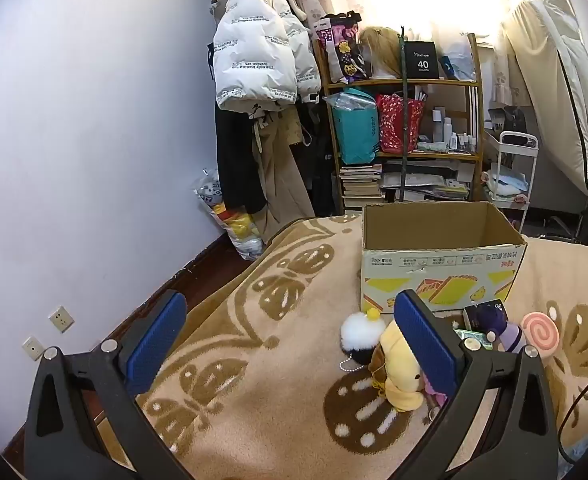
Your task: Organize soft objects
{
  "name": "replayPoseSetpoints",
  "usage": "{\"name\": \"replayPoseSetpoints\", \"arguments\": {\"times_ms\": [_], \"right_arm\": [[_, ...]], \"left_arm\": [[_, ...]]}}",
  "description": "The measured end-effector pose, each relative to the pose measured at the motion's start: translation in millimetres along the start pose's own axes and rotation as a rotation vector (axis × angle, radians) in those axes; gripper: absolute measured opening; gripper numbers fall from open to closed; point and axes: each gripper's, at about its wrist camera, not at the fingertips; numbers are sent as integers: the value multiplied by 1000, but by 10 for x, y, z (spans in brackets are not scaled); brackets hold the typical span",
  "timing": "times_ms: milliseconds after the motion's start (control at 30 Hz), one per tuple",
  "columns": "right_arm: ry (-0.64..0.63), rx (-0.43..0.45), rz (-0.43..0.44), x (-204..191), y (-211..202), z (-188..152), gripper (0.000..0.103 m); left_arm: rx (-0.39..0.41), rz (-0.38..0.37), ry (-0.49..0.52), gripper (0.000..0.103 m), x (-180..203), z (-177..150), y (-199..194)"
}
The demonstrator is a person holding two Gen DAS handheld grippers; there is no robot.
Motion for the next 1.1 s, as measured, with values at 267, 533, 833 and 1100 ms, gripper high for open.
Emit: {"name": "replayPoseSetpoints", "arguments": {"times_ms": [267, 533, 833, 1100], "right_arm": [[-1, 16, -2, 5, -11, 1, 103], [-3, 21, -8, -19, 6, -5, 103], [-5, 23, -8, 18, -26, -4, 103], [-17, 28, -15, -47, -15, -8, 103]], "left_arm": [[-2, 6, 8, 102, 2, 2, -2], [-4, 5, 10, 102, 4, 4, -2], [1, 4, 11, 102, 3, 6, -2], [2, 5, 13, 102, -11, -27, 22]]}}
Point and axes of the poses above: each gripper's, at about its wrist camera, not at the fingertips, and y roughly the way its jaws point, x to its right, z to its top, and after that the axes turned 8 degrees about z, right-handed
